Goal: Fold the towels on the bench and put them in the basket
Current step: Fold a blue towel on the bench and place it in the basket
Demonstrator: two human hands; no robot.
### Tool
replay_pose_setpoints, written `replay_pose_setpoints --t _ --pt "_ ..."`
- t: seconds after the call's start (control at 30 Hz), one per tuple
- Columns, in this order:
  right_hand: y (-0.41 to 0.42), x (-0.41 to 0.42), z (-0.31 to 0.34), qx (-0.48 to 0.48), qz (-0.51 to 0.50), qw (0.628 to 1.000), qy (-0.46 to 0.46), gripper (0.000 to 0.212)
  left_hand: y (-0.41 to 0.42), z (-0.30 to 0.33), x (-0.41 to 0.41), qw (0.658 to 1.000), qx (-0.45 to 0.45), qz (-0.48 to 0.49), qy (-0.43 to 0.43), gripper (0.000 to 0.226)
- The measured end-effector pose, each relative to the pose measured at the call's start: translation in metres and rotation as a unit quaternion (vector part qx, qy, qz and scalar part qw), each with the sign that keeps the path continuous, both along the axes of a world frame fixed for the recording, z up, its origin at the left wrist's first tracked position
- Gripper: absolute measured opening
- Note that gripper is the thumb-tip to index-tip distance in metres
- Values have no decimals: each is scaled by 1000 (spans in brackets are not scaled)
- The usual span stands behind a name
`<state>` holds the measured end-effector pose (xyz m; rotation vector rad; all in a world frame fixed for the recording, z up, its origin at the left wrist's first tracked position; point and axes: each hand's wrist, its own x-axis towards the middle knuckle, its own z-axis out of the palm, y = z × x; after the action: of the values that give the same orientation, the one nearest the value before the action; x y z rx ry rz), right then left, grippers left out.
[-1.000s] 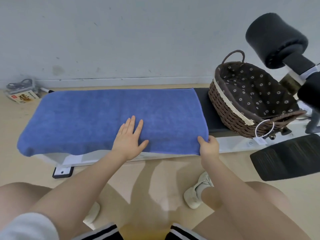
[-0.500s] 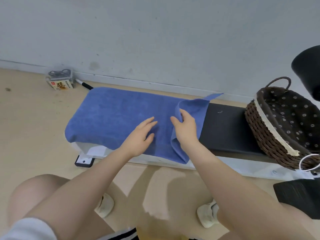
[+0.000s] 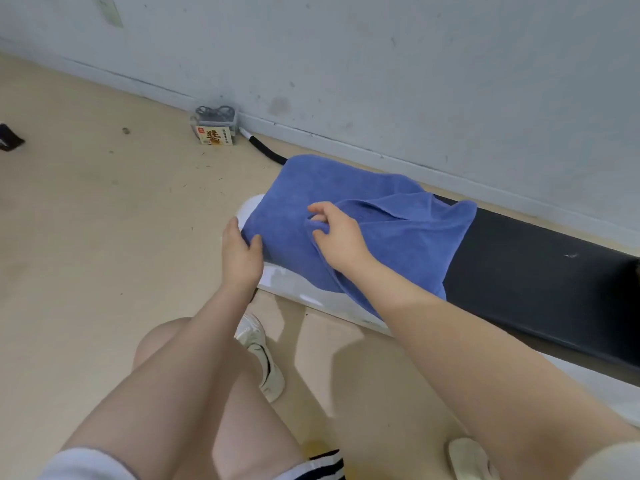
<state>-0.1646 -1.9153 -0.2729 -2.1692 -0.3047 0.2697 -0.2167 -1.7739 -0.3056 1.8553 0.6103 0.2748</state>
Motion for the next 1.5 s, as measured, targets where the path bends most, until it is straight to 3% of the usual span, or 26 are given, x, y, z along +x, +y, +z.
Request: replay_pose_setpoints --t 0.03,0.1,0.17,0.4,0.57,0.67,0.73,0.97,1.3,1.5 --pt "0 1 -4 -17 7 1000 18 45 3 -1 1 996 -77 28 40 25" --pt "-4 2 -10 -21 8 999 48 46 8 -3 0 968 -209 44 129 42" --pt "-7 3 -14 8 -1 998 59 37 10 -8 2 955 -258 32 146 35" --pt "-14 -1 -19 44 -46 996 55 16 9 -7 1 987 -145 50 41 26" --pt "-32 -10 -1 180 -126 973 76 16 -19 19 -2 991 -109 -43 -71 1" --pt "-49 -17 13 235 -164 955 73 9 -46 34 2 984 -113 -82 -107 8" --pt "-61 -21 22 252 -184 948 60 7 -66 43 6 986 -56 -89 -128 15" --pt "-91 -35 42 239 -197 950 30 9 -118 53 7 977 12 -170 -125 3" --pt "-101 -50 40 210 -220 952 24 7 -137 53 -3 985 -31 -132 -109 13" --pt "-104 -51 40 189 -235 954 9 9 -144 53 -7 984 20 -134 -114 16"
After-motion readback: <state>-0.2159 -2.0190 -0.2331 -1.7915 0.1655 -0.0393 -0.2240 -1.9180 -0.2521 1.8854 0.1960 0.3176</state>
